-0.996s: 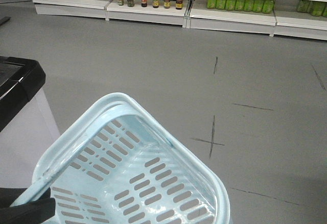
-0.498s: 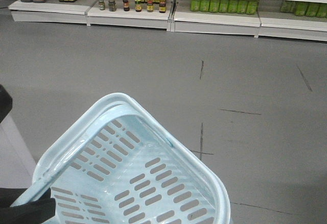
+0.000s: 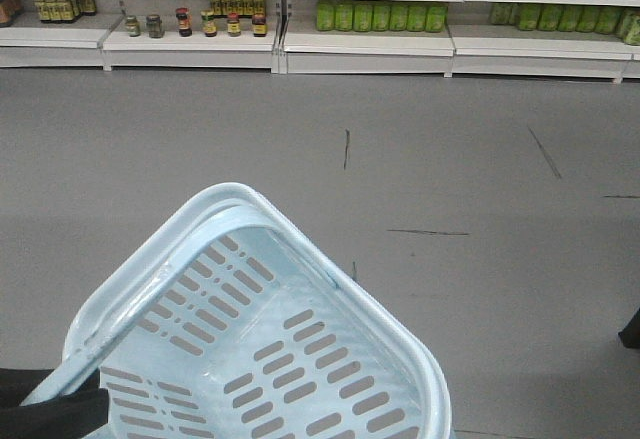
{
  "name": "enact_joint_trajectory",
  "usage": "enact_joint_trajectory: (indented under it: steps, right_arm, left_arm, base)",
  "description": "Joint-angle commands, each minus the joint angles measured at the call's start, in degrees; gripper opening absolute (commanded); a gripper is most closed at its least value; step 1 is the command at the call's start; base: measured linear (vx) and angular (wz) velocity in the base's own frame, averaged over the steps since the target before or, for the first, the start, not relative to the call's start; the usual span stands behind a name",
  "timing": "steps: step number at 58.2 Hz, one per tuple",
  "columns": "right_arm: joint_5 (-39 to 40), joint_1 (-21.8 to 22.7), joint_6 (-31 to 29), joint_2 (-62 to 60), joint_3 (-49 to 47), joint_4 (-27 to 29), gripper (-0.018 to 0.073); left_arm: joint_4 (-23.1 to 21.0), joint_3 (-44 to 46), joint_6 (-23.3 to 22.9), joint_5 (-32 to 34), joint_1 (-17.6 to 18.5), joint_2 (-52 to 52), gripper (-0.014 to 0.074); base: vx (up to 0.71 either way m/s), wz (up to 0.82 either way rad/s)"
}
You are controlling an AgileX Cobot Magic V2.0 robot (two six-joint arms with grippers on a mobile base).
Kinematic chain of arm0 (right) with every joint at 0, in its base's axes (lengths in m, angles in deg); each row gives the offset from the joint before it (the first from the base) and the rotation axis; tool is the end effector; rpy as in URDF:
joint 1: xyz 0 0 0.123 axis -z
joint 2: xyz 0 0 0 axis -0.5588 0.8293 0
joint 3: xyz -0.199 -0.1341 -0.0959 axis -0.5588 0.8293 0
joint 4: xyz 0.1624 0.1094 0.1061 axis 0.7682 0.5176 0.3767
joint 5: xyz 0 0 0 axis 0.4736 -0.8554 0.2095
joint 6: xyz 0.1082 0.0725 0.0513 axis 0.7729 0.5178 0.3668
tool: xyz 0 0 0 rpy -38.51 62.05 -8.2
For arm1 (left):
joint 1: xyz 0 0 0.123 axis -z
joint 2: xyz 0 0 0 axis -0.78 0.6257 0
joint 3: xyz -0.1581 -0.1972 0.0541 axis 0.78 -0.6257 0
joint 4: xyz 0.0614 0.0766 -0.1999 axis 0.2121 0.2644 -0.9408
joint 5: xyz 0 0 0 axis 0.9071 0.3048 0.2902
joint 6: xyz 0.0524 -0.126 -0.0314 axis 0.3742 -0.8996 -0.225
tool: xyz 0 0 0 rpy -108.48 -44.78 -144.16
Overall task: Pick three apples into basket with both arms
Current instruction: 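Drive the base to the apple table holding the basket in the left gripper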
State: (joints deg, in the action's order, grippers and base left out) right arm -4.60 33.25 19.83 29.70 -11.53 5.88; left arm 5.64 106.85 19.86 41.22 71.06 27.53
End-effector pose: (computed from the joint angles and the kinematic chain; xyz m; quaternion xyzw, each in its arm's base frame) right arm 0.1031 -0.0003 0.1953 0.0456 0.7132 0.0454 0.6980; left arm 0.0870 -0.1168 0.3034 0.3218 0.7434 -0.3240 0.4888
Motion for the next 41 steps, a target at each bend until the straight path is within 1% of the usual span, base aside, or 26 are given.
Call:
enact_joint_trajectory:
  steps: [1, 41]
  right_arm:
    - [4.2, 0.2, -0.4, -0.6, 0.7, -0.6, -0.0005]
    - [4.3, 0.2, -0.4, -0.6, 0.7, -0.6, -0.0005]
  left_arm:
    - [-4.0, 1.6, -0.4, 3.8, 0.4, 0.0, -0.0006]
    - [-4.0, 1.6, -0.4, 3.9, 0.4, 0.0, -0.0006]
  base:
    - [0.28, -0.24]
    - [0.30, -0.23]
